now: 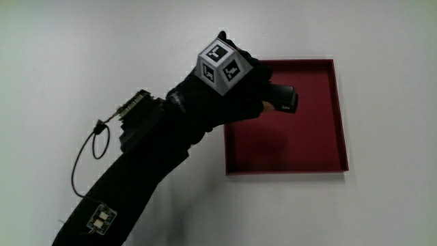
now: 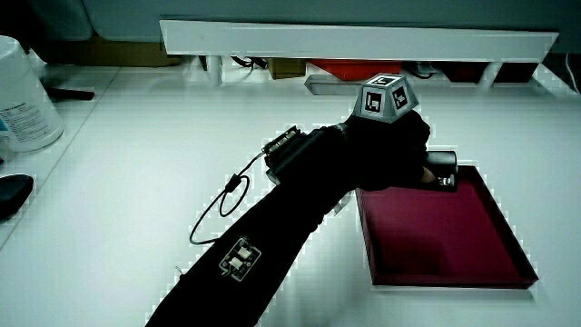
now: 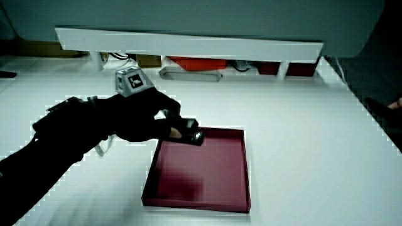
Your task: Place stapper into plate
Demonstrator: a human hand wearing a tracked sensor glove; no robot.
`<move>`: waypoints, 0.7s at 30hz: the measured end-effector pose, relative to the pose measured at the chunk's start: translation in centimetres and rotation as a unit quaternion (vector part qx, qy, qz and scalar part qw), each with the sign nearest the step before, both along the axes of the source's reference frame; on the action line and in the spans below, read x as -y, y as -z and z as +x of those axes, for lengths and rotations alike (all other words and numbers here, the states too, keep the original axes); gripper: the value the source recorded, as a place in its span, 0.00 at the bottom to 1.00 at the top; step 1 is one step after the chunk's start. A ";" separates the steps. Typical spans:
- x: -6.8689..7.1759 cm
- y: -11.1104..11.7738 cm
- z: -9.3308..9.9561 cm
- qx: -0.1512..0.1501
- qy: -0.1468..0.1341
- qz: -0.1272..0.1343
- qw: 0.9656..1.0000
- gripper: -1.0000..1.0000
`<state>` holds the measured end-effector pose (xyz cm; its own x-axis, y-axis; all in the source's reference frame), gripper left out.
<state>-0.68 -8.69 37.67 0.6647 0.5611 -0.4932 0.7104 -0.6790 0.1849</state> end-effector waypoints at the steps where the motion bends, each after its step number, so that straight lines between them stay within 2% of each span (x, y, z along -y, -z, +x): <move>1: 0.0 -0.4 0.4 0.006 -0.005 0.002 1.000 0.50; 2: -0.2 -0.7 0.7 0.007 -0.004 -0.013 1.000 0.50; 3: -0.3 -1.1 0.9 0.013 -0.005 -0.015 1.000 0.50; 4: -0.2 -2.1 1.3 0.009 -0.015 -0.005 1.000 0.50; 6: -0.5 -2.9 1.8 0.020 -0.010 -0.019 1.000 0.50; 8: -0.8 -3.9 2.3 0.033 -0.022 -0.016 0.999 0.50; 9: -1.0 -4.0 2.5 0.039 -0.019 -0.033 0.999 0.50; 14: -1.4 -5.6 3.3 0.050 -0.027 -0.053 0.997 0.50; 21: -1.7 -7.4 3.9 0.082 -0.030 -0.072 0.994 0.50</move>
<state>3.17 -7.03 45.04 0.7099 0.5338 -0.4594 0.7015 -0.5938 0.3941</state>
